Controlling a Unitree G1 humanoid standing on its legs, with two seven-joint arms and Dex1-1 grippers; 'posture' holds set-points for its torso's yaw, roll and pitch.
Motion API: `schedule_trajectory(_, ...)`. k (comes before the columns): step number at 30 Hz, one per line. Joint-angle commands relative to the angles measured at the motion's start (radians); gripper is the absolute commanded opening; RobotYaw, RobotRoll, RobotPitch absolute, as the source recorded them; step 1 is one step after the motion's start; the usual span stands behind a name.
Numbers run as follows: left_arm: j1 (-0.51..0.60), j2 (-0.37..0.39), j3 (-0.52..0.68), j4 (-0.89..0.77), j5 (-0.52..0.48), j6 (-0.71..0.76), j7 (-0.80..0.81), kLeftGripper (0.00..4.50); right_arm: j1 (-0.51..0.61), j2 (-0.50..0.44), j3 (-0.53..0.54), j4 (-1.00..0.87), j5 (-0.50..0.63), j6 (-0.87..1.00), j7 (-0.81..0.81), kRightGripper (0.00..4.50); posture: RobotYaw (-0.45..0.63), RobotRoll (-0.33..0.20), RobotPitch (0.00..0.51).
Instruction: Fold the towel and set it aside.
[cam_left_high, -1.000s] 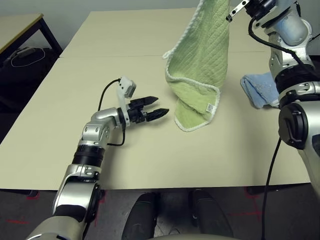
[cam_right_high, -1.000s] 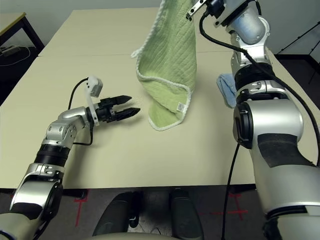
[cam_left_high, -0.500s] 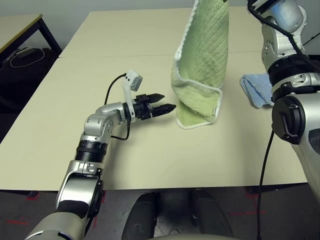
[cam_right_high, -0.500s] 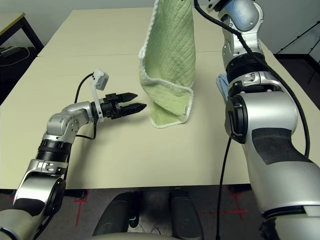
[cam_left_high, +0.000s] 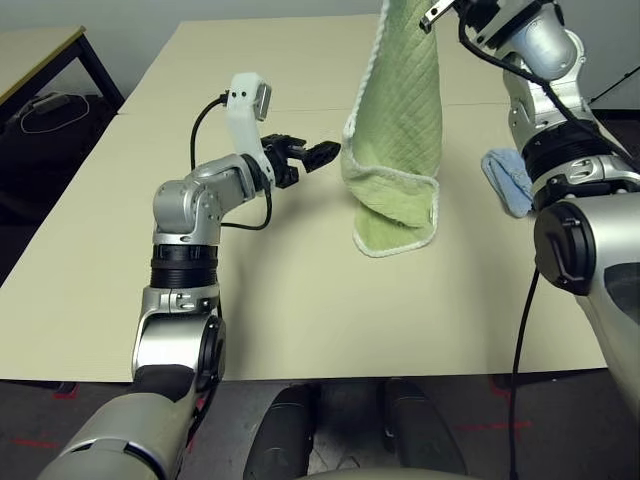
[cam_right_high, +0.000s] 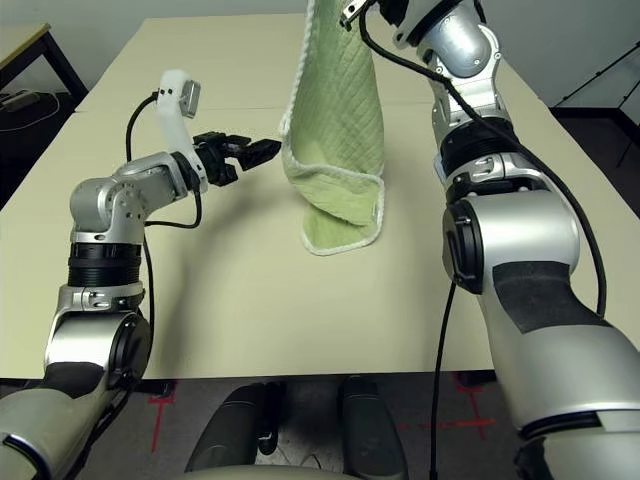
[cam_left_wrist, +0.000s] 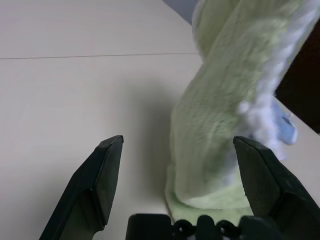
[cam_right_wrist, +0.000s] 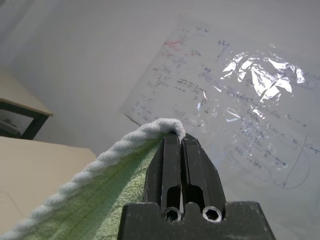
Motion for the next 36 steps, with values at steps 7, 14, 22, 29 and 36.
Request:
schedule_trajectory(7,-0.060,-0.059,-0.020,-0.028,-0.019,0.006,0.068,4.50,0.035,0.018,0.023,-0.026,-0.009,0.018,0.003,0.04,0.12,0.000,0.143)
schedule_trajectory(14,-0.115,-0.141,-0.104,0.058,0.056,-0.138,0.091,4.50,0.024,0.023,0.019,-0.025,-0.007,0.031,0.001,0.04,0.13,0.000,0.145)
schedule_trajectory(22,-0.018,-0.109,-0.281,0.151,0.183,-0.259,0.018,4.50,0.014,0.017,0.010,-0.030,-0.002,0.039,-0.004,0.04,0.11,0.000,0.147)
schedule_trajectory(29,0.043,-0.072,-0.290,0.204,0.240,-0.298,0.011,4.50,-0.007,-0.005,-0.012,-0.040,0.022,0.032,-0.002,0.04,0.12,0.000,0.150)
schedule_trajectory(36,0.043,-0.077,-0.211,0.274,0.231,-0.286,0.057,4.50,-0.044,-0.035,-0.038,-0.034,0.047,0.038,-0.003,0.04,0.11,0.000,0.150)
